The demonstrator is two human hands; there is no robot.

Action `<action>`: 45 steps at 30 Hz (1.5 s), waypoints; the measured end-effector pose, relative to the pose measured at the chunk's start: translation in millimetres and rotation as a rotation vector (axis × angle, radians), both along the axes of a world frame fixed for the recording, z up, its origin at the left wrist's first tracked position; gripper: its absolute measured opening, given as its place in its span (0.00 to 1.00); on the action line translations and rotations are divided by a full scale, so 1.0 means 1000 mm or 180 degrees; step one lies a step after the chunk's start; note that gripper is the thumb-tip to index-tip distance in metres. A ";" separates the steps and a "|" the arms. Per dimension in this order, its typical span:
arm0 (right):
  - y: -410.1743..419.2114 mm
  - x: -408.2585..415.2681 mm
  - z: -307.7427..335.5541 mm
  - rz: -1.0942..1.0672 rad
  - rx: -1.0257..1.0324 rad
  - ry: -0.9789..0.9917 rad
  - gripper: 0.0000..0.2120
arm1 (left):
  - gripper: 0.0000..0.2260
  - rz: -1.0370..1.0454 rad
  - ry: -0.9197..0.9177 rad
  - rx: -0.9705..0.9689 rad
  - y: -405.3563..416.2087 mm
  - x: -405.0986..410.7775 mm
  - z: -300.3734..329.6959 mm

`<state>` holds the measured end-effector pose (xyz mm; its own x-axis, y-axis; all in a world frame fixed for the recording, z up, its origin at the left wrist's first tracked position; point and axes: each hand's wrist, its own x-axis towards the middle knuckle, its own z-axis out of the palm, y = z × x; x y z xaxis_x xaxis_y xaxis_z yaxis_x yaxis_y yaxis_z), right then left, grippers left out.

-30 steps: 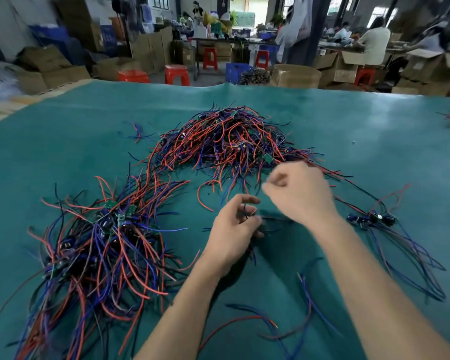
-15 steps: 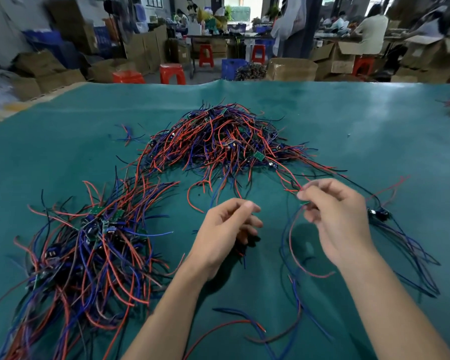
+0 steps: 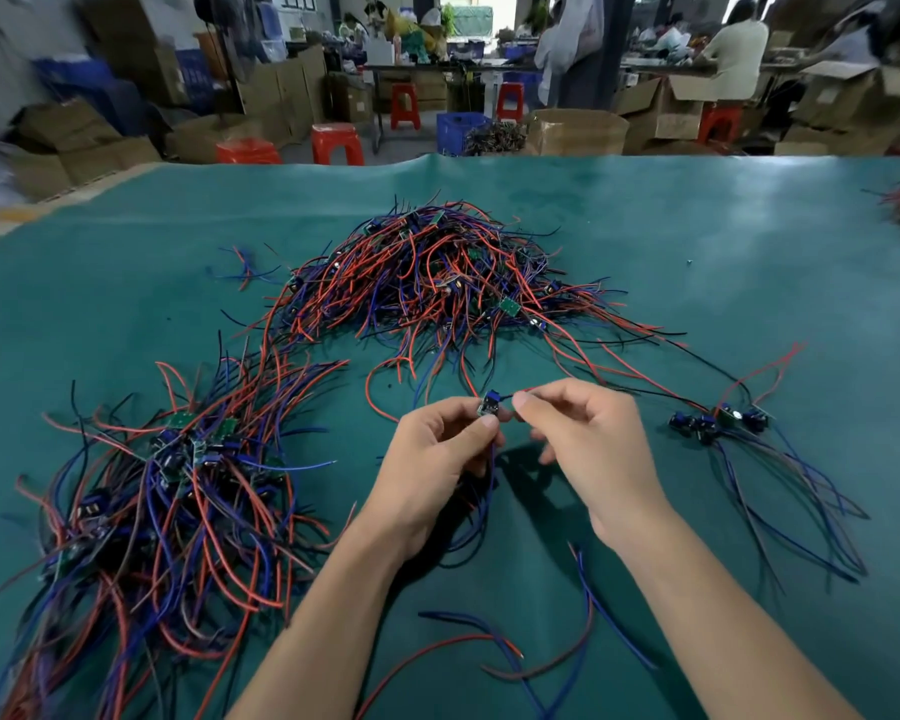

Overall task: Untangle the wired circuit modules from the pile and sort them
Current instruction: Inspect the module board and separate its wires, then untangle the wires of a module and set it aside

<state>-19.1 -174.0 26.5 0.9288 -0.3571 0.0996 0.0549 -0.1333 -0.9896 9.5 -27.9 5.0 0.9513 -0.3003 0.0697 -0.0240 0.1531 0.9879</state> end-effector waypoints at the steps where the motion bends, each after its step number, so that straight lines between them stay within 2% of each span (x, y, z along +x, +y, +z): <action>1: 0.000 0.001 -0.001 -0.0018 0.0062 0.0053 0.06 | 0.05 -0.0023 -0.0021 0.0030 0.000 0.000 0.000; 4: 0.003 0.000 0.000 0.0211 0.0396 0.0247 0.02 | 0.07 -0.0213 -0.0106 0.0089 0.001 -0.003 0.002; 7: -0.001 -0.001 0.003 0.0432 0.1034 0.0388 0.02 | 0.07 -0.0388 -0.0104 0.0139 0.003 -0.003 0.003; 9: -0.006 -0.001 0.004 0.0454 0.1017 0.0303 0.03 | 0.09 -0.0425 -0.0131 0.0251 0.003 -0.003 0.001; 12: -0.011 0.001 0.004 0.0048 0.0380 -0.0089 0.06 | 0.08 -0.0417 -0.0072 0.0268 0.003 -0.002 0.002; 15: -0.015 0.004 0.004 -0.0387 0.0089 -0.0410 0.08 | 0.07 -0.0486 -0.0100 0.0315 0.003 -0.002 0.002; 23: -0.066 0.007 0.009 -0.1811 0.0394 -0.1084 0.07 | 0.08 -0.0598 -0.0172 0.0502 0.004 -0.003 0.003; 27: -0.077 0.008 0.010 -0.2277 0.0908 -0.0961 0.07 | 0.07 -0.0195 0.0034 0.0180 0.002 -0.002 0.001; 29: -0.065 0.010 0.008 -0.1921 0.0808 -0.0523 0.09 | 0.06 -0.0082 0.0134 -0.0050 0.001 -0.001 0.001; 31: -0.039 0.009 0.002 -0.1095 0.0417 -0.0106 0.10 | 0.07 -0.0065 0.0172 -0.0234 0.000 -0.001 0.001; 34: 0.004 0.001 -0.008 0.0251 -0.0044 -0.0034 0.04 | 0.07 -0.0185 0.0022 -0.0257 0.001 -0.001 0.001; 35: 0.011 0.000 -0.011 0.0435 -0.0139 -0.0113 0.07 | 0.07 -0.0261 -0.0038 -0.0240 0.001 -0.002 0.001; 37: 0.013 -0.001 -0.010 0.0372 -0.0069 -0.0261 0.11 | 0.06 -0.0345 -0.0070 -0.0195 0.002 -0.002 0.001; 41: 0.003 -0.002 -0.003 0.0432 0.0216 -0.0496 0.07 | 0.11 -0.0357 -0.0238 0.0166 0.003 -0.002 0.002; 43: 0.003 -0.003 -0.001 0.0433 0.0058 -0.0656 0.05 | 0.12 -0.0336 -0.0212 0.0205 0.002 -0.002 0.002; 45: 0.000 -0.002 -0.001 0.0152 -0.0219 -0.0818 0.03 | 0.09 -0.0343 -0.0139 0.0153 0.002 -0.003 0.003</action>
